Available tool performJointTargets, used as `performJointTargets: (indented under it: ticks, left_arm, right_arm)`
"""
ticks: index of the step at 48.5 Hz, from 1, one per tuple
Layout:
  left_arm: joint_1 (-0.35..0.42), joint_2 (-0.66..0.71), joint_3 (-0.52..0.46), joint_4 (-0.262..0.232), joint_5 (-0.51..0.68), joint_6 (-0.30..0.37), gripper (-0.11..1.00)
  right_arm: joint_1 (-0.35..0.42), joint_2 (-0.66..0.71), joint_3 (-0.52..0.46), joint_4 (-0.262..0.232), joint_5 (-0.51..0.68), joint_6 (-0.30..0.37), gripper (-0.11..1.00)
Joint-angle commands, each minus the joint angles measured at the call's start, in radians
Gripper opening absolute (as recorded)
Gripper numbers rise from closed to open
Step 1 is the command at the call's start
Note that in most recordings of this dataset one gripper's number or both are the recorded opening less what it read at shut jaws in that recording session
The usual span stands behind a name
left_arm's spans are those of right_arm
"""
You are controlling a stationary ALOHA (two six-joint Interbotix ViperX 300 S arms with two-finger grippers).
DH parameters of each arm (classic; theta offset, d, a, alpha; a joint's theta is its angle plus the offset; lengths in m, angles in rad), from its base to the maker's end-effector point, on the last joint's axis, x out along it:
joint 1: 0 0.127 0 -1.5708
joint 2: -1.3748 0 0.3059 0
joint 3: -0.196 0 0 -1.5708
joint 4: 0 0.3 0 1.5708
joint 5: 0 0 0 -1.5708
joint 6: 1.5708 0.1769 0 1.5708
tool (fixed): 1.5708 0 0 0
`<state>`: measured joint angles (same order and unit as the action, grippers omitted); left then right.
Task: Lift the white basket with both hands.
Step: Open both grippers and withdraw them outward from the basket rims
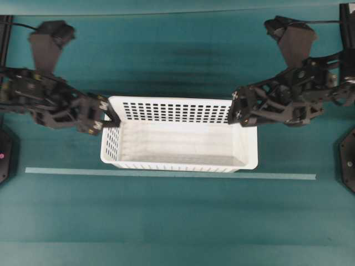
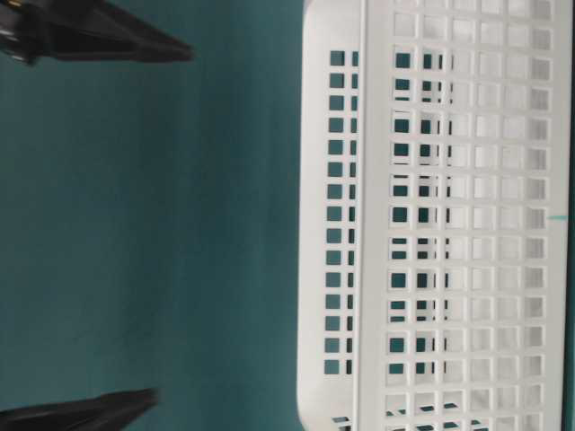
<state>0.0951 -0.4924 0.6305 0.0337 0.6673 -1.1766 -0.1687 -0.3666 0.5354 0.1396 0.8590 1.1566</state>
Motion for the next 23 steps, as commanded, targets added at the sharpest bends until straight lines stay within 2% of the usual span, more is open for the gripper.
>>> performJointTargets:
  ticks: [1,7,14,23]
  left_arm:
    - [0.003,-0.028,-0.011,0.002,-0.002,0.005,0.95]
    - [0.005,-0.066,-0.012,0.003,-0.005,0.015,0.95]
    - [0.003,-0.109,-0.02,0.002,-0.008,0.069,0.95]
    - [0.003,-0.166,0.002,0.003,-0.06,0.189,0.95]
  right_arm:
    - [-0.002,-0.02,-0.023,-0.011,-0.029,-0.017,0.97]
    - [-0.005,-0.064,-0.023,-0.025,-0.103,-0.06,0.97]
    - [-0.006,-0.103,-0.011,-0.048,-0.202,-0.115,0.97]
    - [-0.006,-0.14,0.014,-0.052,-0.273,-0.204,0.97]
